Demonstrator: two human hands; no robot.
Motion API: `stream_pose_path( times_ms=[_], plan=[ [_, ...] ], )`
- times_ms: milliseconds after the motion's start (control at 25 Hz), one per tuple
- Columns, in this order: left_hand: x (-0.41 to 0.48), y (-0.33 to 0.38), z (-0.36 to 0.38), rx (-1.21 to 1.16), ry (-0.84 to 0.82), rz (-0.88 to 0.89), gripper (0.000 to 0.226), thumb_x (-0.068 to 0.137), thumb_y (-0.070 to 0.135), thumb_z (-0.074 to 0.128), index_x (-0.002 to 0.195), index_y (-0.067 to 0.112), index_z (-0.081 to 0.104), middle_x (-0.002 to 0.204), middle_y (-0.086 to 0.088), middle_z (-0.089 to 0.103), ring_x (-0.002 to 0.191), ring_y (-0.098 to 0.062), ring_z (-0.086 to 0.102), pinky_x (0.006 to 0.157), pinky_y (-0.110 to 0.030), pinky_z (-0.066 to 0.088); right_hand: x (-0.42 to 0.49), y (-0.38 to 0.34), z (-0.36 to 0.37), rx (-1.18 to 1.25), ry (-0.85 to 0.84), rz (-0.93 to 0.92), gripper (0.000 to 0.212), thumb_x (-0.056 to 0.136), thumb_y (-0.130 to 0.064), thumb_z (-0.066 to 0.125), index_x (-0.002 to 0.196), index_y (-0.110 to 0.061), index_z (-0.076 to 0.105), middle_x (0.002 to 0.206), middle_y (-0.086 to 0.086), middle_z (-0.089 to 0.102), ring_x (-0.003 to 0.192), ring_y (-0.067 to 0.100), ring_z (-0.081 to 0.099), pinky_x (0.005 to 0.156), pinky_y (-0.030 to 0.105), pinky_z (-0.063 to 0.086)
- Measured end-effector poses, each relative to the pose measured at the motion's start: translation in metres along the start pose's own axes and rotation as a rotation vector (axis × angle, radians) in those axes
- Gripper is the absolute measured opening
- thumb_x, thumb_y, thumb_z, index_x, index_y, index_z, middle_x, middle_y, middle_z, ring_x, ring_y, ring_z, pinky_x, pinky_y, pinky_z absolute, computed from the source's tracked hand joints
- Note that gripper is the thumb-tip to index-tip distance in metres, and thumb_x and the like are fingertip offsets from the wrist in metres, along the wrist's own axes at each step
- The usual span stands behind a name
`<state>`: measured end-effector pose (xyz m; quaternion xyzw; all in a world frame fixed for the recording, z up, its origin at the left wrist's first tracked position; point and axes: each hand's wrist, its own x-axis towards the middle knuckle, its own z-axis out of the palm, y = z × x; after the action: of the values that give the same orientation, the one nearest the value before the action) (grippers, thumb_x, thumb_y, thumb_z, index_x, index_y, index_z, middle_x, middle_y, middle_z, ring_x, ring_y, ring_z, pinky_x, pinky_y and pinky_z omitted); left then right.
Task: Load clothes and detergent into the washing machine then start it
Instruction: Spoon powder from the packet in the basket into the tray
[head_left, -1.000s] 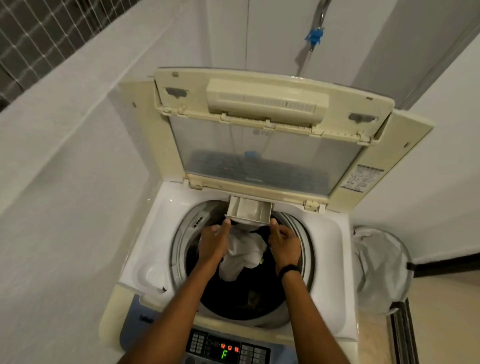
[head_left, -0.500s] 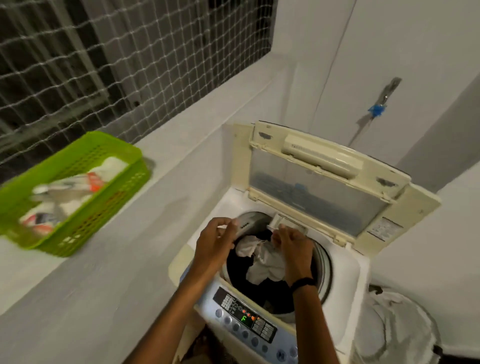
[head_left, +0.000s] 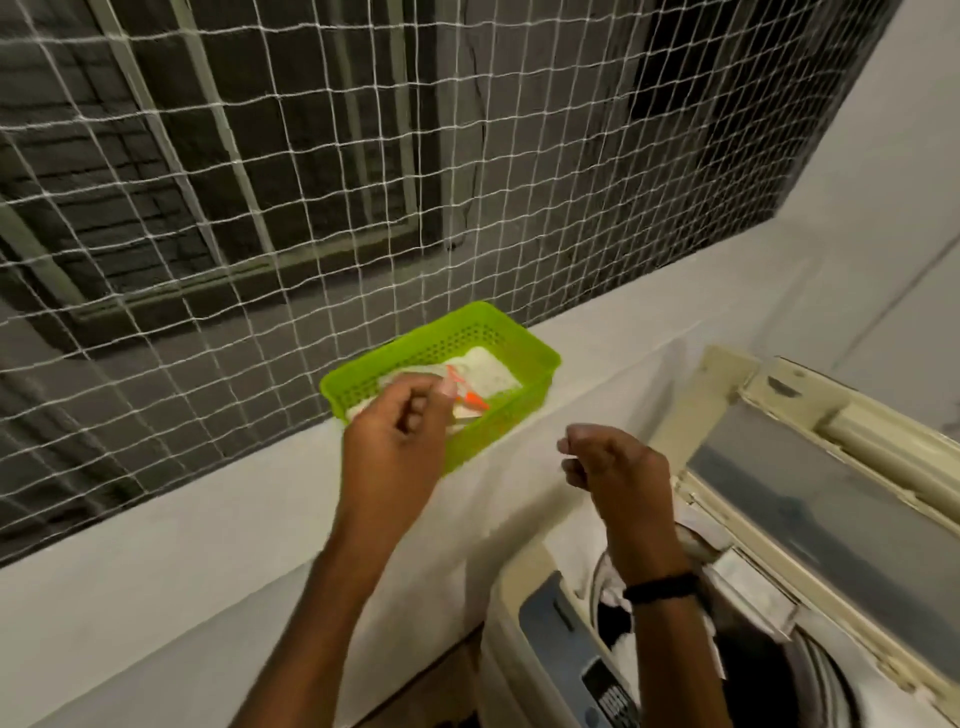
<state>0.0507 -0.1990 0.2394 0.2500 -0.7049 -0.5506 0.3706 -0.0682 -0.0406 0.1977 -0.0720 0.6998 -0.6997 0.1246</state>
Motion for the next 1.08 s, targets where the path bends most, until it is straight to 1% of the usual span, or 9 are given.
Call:
stream_pose_path(
  times_ms=[120, 200, 400, 480, 560, 640, 760, 960, 1080],
  plan=[
    [0.036, -0.028, -0.039, 0.068, 0.068, 0.007, 0.007, 0.094, 0.025, 0.064, 0.089, 0.027, 0.068, 0.07, 0.012, 0.066, 0.06, -0.001, 0.059, 0.058, -0.018, 0.05, 0.005, -0.006, 0.047, -0.508, -0.035, -0.355, 0.017, 0.087, -0.027, 0.063, 0.081, -0.019, 0.076, 0.08, -0.003, 0.076, 0.069, 0.02, 0.068, 0.065, 0.034, 0.052],
    [0.058, -0.052, -0.055, 0.173, 0.064, 0.037, 0.005, 0.091, 0.032, 0.063, 0.092, 0.033, 0.067, 0.077, 0.013, 0.067, 0.068, -0.008, 0.06, 0.068, -0.028, 0.055, 0.009, -0.01, 0.074, -0.723, -0.012, -0.537, 0.017, 0.085, -0.032, 0.064, 0.077, -0.021, 0.074, 0.083, -0.007, 0.076, 0.074, 0.017, 0.067, 0.065, 0.031, 0.049],
    [0.087, -0.067, -0.05, 0.397, -0.067, 0.108, 0.023, 0.081, 0.048, 0.058, 0.101, 0.039, 0.064, 0.098, 0.011, 0.061, 0.091, -0.017, 0.064, 0.088, -0.044, 0.053, 0.047, -0.014, 0.106, -1.078, -0.145, -0.658, 0.013, 0.077, -0.013, 0.068, 0.066, -0.019, 0.07, 0.071, -0.001, 0.074, 0.066, 0.028, 0.066, 0.075, 0.034, 0.035],
    [0.094, -0.07, -0.043, 0.548, -0.162, 0.175, 0.034, 0.077, 0.058, 0.056, 0.103, 0.039, 0.066, 0.106, 0.009, 0.062, 0.1, -0.02, 0.061, 0.094, -0.044, 0.048, 0.059, -0.018, 0.112, -1.344, -0.192, -0.619, 0.012, 0.067, -0.018, 0.077, 0.058, -0.016, 0.069, 0.059, 0.005, 0.069, 0.053, 0.032, 0.063, 0.073, 0.034, 0.042],
    [0.099, -0.073, -0.037, 0.657, -0.198, 0.175, 0.045, 0.072, 0.069, 0.053, 0.103, 0.04, 0.068, 0.111, 0.008, 0.062, 0.106, -0.021, 0.058, 0.097, -0.044, 0.045, 0.065, -0.02, 0.12, -1.469, -0.203, -0.642, 0.031, 0.043, -0.021, 0.088, 0.043, -0.012, 0.059, 0.04, 0.005, 0.056, 0.035, 0.028, 0.053, 0.062, 0.032, 0.049],
    [0.102, -0.077, -0.03, 0.715, -0.173, 0.174, 0.05, 0.072, 0.077, 0.049, 0.1, 0.041, 0.07, 0.111, 0.01, 0.063, 0.108, -0.019, 0.057, 0.096, -0.043, 0.044, 0.072, -0.022, 0.124, -1.541, -0.225, -0.605, 0.026, 0.051, -0.023, 0.085, 0.055, -0.012, 0.061, 0.051, 0.01, 0.063, 0.053, 0.027, 0.061, 0.068, 0.03, 0.046],
    [0.107, -0.078, -0.024, 0.769, -0.139, 0.166, 0.056, 0.076, 0.081, 0.04, 0.096, 0.039, 0.071, 0.108, 0.01, 0.063, 0.106, -0.018, 0.057, 0.095, -0.039, 0.042, 0.081, -0.025, 0.127, -1.675, -0.358, -0.401, 0.03, 0.084, -0.032, 0.066, 0.106, -0.012, 0.063, 0.104, 0.011, 0.07, 0.114, 0.032, 0.051, 0.088, 0.035, 0.035],
    [0.111, -0.075, -0.021, 0.803, -0.112, 0.133, 0.052, 0.084, 0.076, 0.038, 0.102, 0.039, 0.07, 0.108, 0.008, 0.062, 0.103, -0.018, 0.056, 0.09, -0.034, 0.039, 0.092, -0.026, 0.136, -1.818, -0.5, -0.355, 0.034, 0.089, -0.033, 0.06, 0.12, -0.019, 0.056, 0.12, 0.007, 0.064, 0.125, 0.037, 0.04, 0.099, 0.04, 0.03],
    [0.111, -0.078, -0.025, 0.8, -0.169, 0.209, 0.031, 0.083, 0.047, 0.055, 0.111, 0.041, 0.067, 0.11, 0.007, 0.061, 0.101, -0.023, 0.058, 0.087, -0.035, 0.042, 0.098, -0.023, 0.134, -1.784, -0.491, -0.426, 0.033, 0.088, -0.032, 0.05, 0.115, -0.017, 0.06, 0.118, 0.008, 0.062, 0.122, 0.037, 0.042, 0.095, 0.041, 0.031]
  ],
)
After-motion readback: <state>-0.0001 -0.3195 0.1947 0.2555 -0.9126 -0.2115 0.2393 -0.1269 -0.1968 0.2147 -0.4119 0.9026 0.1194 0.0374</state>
